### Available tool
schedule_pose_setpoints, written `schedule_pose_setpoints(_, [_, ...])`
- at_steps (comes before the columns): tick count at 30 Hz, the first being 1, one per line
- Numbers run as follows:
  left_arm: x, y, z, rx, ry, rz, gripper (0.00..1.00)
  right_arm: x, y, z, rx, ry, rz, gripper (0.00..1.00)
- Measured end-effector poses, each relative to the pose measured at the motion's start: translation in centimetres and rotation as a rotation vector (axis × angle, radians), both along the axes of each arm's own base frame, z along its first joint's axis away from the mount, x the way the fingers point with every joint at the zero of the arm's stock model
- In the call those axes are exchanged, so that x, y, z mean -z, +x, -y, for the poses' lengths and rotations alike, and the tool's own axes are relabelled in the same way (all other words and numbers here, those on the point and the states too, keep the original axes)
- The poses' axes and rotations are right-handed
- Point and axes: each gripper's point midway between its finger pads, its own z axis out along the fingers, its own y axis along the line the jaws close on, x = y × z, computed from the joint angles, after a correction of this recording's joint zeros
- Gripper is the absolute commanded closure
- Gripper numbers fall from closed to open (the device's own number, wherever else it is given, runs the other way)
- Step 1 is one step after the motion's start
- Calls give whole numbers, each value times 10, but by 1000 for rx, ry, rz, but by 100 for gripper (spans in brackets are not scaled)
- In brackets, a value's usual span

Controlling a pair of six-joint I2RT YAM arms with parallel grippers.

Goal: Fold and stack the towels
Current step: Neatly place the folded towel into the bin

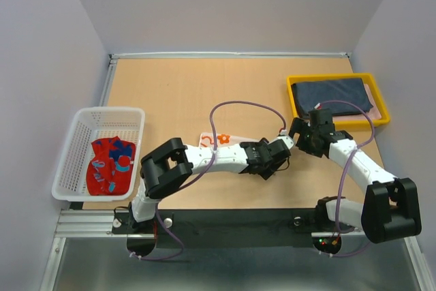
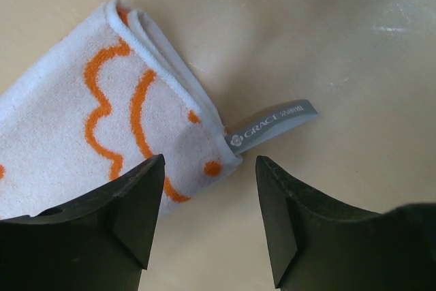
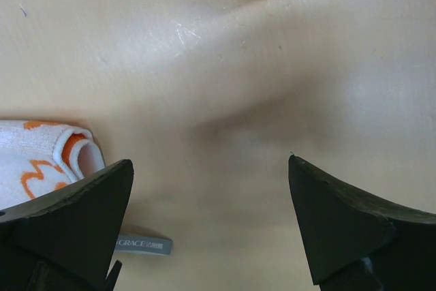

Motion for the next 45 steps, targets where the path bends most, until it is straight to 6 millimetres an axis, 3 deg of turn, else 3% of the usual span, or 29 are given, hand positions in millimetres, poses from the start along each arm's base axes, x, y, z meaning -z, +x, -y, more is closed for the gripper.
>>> schedule_pose_setpoints(5, [12, 1, 4, 19, 28, -4, 35, -1, 0, -3, -11, 17, 1, 0])
schedule_pose_setpoints(9, [26, 3, 3, 22, 65, 0, 42, -1, -4, -8, -22, 41, 2, 0])
schedule_pose_setpoints(12, [25, 5, 4, 19, 65, 11, 49, -1, -8, -10, -28, 59, 6, 0])
schedule_pose_setpoints(14, [26, 6, 3, 16, 70, 16, 61, -3, -9, -13, -35, 74, 10, 0])
schedule_pose_setpoints(15, [26, 8, 3, 12, 71, 22, 76, -3, -9, -14, -35, 79, 12, 0])
schedule_pose_setpoints(18, [25, 10, 5, -1, 63, 39, 100, -5, -9, -18, -34, 113, 10, 0])
schedule_pose_setpoints(34, [13, 9, -2, -10, 16, 69, 100, -3, -11, -84, -30, 579, 44, 0])
schedule_pose_setpoints(45, [-8, 14, -5, -27, -31, 82, 100, 2, -12, -110, -54, 755, 12, 0])
